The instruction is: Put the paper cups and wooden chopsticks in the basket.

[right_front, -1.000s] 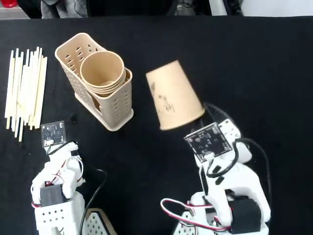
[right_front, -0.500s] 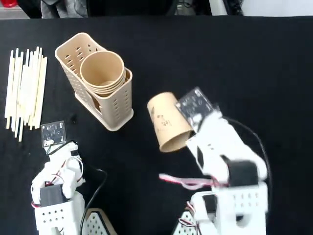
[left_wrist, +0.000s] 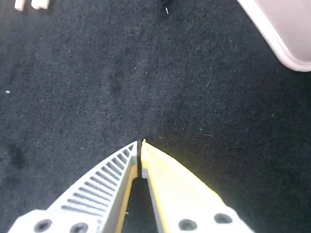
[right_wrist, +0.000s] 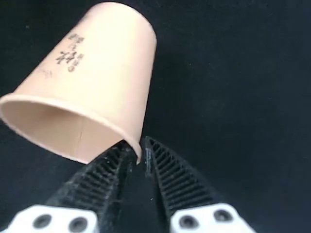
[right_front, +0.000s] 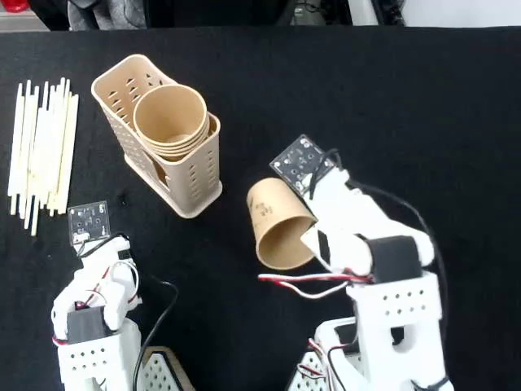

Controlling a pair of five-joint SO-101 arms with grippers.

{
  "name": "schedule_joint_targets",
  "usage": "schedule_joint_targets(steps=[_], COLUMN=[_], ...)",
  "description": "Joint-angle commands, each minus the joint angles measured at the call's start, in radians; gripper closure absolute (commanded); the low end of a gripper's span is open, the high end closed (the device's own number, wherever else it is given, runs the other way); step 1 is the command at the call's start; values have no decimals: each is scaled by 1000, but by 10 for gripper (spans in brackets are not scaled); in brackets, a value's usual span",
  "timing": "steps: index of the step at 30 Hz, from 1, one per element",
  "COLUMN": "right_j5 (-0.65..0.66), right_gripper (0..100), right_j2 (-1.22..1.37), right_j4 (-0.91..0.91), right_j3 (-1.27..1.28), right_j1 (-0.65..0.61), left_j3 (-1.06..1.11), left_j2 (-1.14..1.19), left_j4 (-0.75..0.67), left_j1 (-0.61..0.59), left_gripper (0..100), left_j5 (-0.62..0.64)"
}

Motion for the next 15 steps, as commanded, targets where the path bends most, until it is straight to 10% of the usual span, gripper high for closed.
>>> schedule_joint_targets(steps=[1, 15], right_j5=[6, -124], right_gripper=[986, 986], right_j2=[45, 300], right_j4=[146, 267], right_j3=[-203, -760], right_j1=[-21, -91], left_j3=[16, 16], left_j2=[-2, -2], left_j4=[5, 5], left_j1=[10, 10], left_gripper=[970, 970], left_j5=[8, 8])
